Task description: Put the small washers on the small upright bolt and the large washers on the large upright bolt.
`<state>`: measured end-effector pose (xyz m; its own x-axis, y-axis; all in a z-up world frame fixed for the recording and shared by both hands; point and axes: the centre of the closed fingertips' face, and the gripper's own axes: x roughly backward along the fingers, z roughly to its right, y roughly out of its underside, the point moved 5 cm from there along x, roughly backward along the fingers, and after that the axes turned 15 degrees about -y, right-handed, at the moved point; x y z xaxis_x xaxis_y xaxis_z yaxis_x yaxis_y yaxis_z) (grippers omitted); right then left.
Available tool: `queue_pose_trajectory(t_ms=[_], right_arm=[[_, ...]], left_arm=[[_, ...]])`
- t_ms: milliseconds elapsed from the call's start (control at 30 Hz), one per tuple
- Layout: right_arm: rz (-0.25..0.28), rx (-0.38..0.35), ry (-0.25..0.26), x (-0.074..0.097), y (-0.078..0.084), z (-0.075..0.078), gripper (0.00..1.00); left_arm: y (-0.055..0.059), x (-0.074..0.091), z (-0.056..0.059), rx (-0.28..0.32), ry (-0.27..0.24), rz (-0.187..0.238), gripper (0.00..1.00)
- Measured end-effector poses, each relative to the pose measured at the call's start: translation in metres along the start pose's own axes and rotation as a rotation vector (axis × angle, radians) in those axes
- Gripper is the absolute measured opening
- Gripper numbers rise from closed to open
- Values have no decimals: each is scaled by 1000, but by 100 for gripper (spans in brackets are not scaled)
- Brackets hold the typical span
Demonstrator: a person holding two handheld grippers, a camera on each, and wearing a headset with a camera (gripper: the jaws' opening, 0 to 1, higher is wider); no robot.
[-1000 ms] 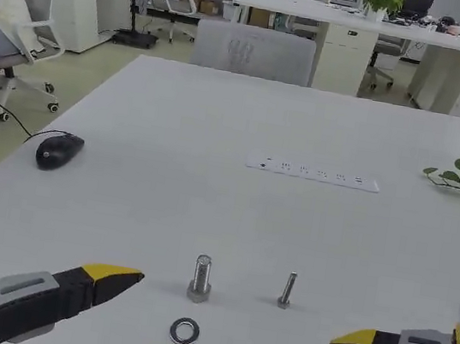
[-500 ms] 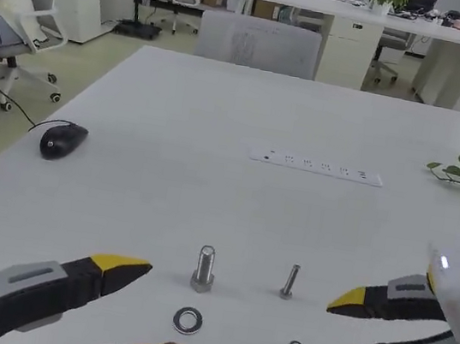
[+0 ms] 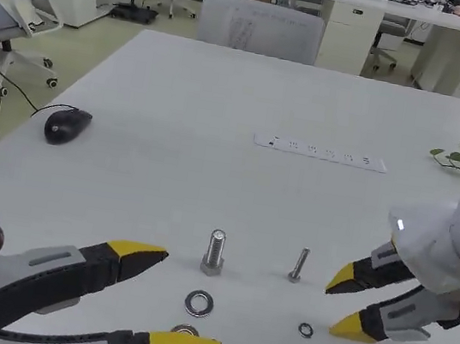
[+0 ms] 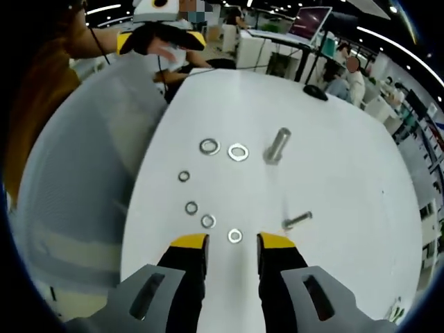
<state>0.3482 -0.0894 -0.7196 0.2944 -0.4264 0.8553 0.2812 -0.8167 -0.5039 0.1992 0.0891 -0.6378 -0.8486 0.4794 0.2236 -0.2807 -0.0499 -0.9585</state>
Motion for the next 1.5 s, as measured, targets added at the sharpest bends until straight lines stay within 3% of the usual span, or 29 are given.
queue_pose_trajectory(t_ms=[233, 567, 1167, 1300, 1500], right_arm=[[-90, -2, -41, -12, 6, 5, 29], [-166, 2, -85, -30, 11, 12, 27], [-235, -18, -125, -50, 19, 27, 24], [-257, -16, -135, -53, 20, 24, 24], [-253, -11, -134, -53, 20, 26, 23]], left_arm=[[-2, 0, -6, -8, 35, 1, 59], [-1, -2, -10, -5, 64, 7, 59], [3, -6, -16, 17, 70, 10, 59], [3, -6, -18, 21, 70, 10, 59], [2, -5, -21, 20, 65, 13, 59]])
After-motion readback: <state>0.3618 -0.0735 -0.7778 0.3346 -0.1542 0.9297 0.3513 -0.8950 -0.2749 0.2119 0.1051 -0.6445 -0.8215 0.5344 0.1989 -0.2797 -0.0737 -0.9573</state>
